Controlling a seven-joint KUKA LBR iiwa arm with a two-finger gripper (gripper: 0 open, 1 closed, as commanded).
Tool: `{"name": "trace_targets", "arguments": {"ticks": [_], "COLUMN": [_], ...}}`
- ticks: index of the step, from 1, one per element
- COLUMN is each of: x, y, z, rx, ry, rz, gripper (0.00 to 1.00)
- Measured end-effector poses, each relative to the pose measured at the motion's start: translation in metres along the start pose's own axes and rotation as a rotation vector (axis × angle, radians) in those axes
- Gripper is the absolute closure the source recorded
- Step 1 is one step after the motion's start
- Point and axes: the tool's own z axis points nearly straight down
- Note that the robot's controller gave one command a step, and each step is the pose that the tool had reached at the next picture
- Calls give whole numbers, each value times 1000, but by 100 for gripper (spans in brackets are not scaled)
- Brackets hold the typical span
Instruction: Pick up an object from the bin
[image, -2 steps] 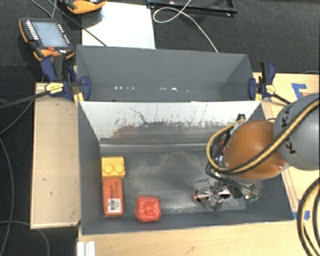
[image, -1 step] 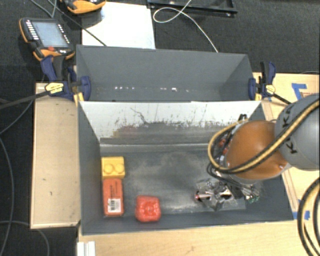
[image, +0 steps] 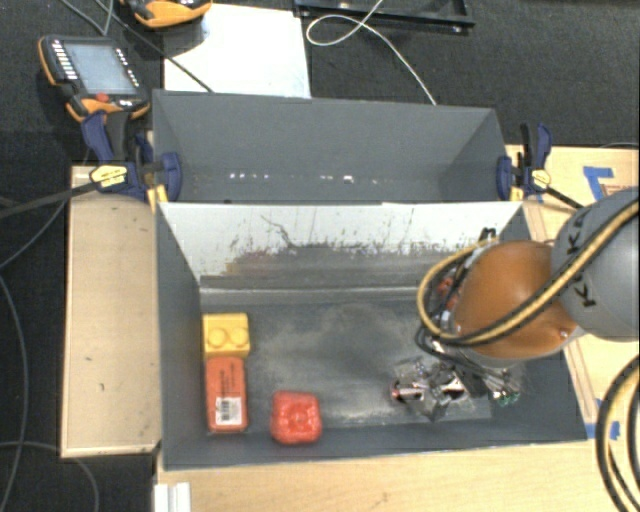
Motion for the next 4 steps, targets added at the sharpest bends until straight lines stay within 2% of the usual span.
{"name": "trace_targets", "arguments": {"ticks": [2,4], "x": [0,0], "y": [1,1], "z": [-6,-34], "rx": [-1,-3], "ry": [2,3], "rz": [-6,-4], "gripper": [100,100]}}
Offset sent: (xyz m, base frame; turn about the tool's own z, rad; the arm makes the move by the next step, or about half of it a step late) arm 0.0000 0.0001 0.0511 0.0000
